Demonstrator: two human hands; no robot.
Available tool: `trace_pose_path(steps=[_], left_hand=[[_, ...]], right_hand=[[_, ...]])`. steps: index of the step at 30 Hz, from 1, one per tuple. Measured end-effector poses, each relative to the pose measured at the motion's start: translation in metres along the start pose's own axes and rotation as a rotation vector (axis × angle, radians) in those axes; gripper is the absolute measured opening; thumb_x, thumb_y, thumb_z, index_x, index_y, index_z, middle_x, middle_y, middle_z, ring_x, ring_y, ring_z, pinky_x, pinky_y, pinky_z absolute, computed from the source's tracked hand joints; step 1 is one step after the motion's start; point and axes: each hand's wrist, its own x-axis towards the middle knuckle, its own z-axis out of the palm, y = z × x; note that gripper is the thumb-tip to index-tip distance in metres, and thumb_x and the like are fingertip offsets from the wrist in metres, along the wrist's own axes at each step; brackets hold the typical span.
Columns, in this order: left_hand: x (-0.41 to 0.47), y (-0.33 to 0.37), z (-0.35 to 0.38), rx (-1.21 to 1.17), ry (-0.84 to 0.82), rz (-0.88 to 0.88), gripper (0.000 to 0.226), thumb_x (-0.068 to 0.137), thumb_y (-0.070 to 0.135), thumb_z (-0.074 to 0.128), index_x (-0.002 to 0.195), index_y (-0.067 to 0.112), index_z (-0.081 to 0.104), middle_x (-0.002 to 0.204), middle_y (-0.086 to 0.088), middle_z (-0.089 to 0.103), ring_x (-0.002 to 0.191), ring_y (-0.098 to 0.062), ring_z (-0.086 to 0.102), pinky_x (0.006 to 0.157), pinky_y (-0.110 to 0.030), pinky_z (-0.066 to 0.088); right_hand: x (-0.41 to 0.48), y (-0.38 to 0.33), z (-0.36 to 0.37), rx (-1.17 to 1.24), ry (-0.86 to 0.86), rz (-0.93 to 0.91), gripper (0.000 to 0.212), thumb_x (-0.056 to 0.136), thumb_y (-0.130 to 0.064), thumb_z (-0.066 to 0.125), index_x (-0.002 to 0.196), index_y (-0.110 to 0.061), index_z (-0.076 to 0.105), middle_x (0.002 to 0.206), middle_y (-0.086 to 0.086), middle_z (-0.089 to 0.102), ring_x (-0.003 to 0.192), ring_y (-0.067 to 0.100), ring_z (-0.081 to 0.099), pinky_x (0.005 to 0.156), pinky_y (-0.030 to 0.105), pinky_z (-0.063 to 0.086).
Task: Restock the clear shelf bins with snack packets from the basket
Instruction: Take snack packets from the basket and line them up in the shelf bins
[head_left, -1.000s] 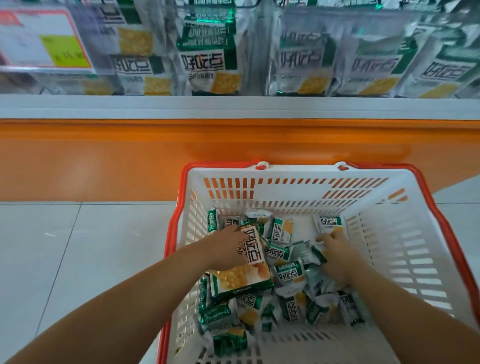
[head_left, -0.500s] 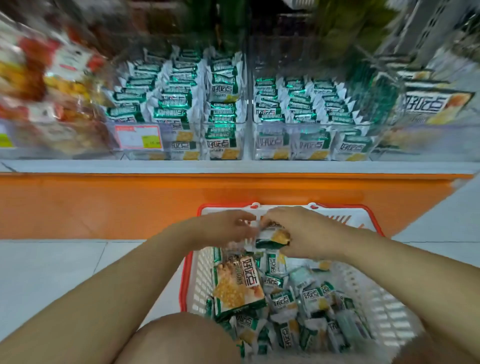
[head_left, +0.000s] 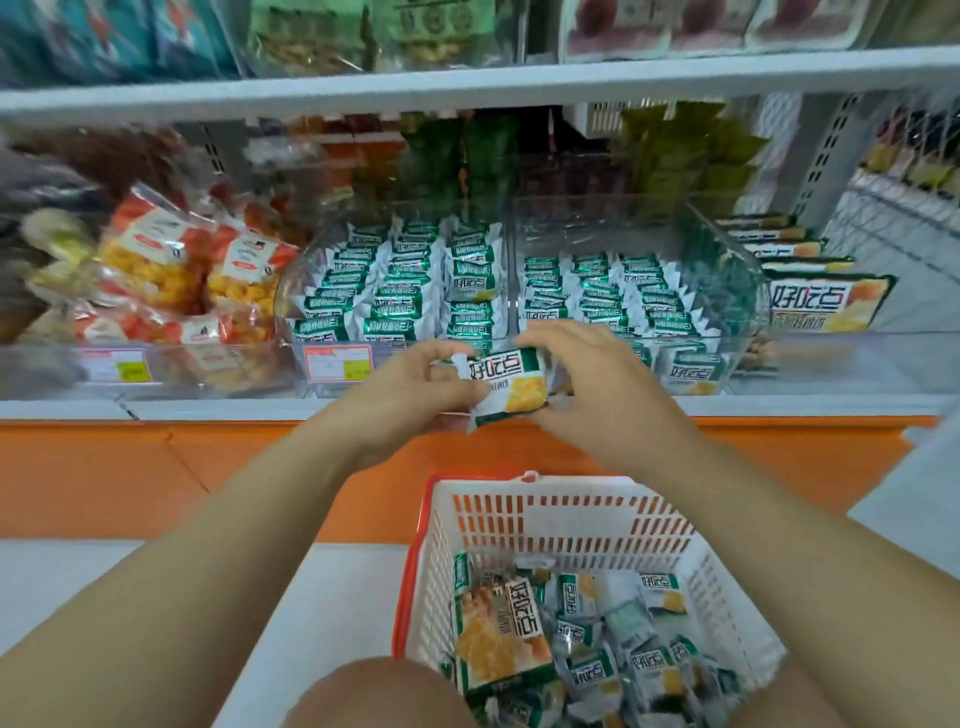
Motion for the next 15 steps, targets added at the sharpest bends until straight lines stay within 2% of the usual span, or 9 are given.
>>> trace_pose_path(steps=[3,5,6,7,10,11,13,15], left_hand=[[0.006,0.021,-0.012,0.179,0.108,0.099,0.04,0.087,0.012,0.067,0.12,0.025,0.048,0.081,-0.002,0.042,0.071,-0.017,0.06,0.068,-0.022,0.057],[0.014,0.035,-0.02,0.353,0.146,0.154,0.04,0.087,0.018,0.067,0.118,0.036,0.05,0.104,0.002,0.048,0.08,-0.026,0.066,0.078,-0.032,0.058],[0.02,0.041,-0.023,0.465,0.174,0.193,0.039,0.087,0.022,0.067,0.119,0.038,0.051,0.116,0.004,0.048,0.081,-0.025,0.068,0.077,-0.034,0.057],[0.028,0.046,-0.027,0.579,0.21,0.234,0.037,0.089,0.025,0.065,0.121,0.037,0.052,0.123,0.005,0.048,0.077,-0.021,0.066,0.071,-0.029,0.054],[0.059,0.054,-0.037,0.726,0.344,0.288,0.036,0.093,0.022,0.06,0.128,0.029,0.052,0.122,-0.003,0.053,0.049,0.0,0.052,0.042,-0.013,0.037],[0.07,0.055,-0.038,0.744,0.369,0.293,0.037,0.094,0.02,0.059,0.129,0.026,0.052,0.121,-0.006,0.056,0.042,0.0,0.049,0.037,-0.011,0.032],[0.092,0.054,-0.04,0.833,0.376,0.284,0.038,0.093,0.018,0.059,0.13,0.025,0.052,0.122,-0.008,0.059,0.05,-0.002,0.054,0.04,-0.014,0.035],[0.111,0.049,-0.041,0.915,0.344,0.253,0.038,0.092,0.017,0.062,0.128,0.024,0.054,0.122,-0.01,0.061,0.073,-0.018,0.062,0.055,-0.026,0.045]], right_hand=[[0.015,-0.001,0.006,0.122,0.099,0.088,0.063,0.083,-0.02,0.069,0.139,-0.029,0.041,0.137,-0.005,0.049,0.125,0.017,0.043,0.103,0.04,0.038],[0.023,-0.002,0.011,0.18,0.14,0.107,0.066,0.085,-0.023,0.067,0.143,-0.028,0.036,0.139,-0.004,0.047,0.128,0.017,0.042,0.107,0.042,0.035],[0.027,-0.001,0.013,0.185,0.157,0.125,0.066,0.085,-0.024,0.066,0.143,-0.028,0.035,0.14,-0.004,0.048,0.129,0.017,0.042,0.109,0.044,0.034],[0.032,0.003,0.015,0.175,0.167,0.151,0.065,0.086,-0.026,0.065,0.143,-0.028,0.035,0.139,-0.003,0.049,0.129,0.018,0.042,0.109,0.046,0.032],[0.041,0.028,0.015,0.087,0.163,0.262,0.061,0.085,-0.031,0.065,0.141,-0.024,0.041,0.136,0.001,0.052,0.123,0.023,0.048,0.108,0.048,0.032],[0.042,0.039,0.015,0.061,0.159,0.302,0.059,0.085,-0.031,0.066,0.139,-0.023,0.043,0.135,0.002,0.054,0.12,0.024,0.051,0.108,0.047,0.032],[0.041,0.058,0.015,0.028,0.141,0.367,0.055,0.085,-0.03,0.066,0.136,-0.022,0.048,0.13,0.003,0.058,0.118,0.025,0.053,0.109,0.046,0.031],[0.038,0.069,0.019,-0.047,0.12,0.375,0.047,0.086,-0.029,0.064,0.131,-0.022,0.053,0.119,0.002,0.064,0.111,0.024,0.056,0.113,0.043,0.024]])
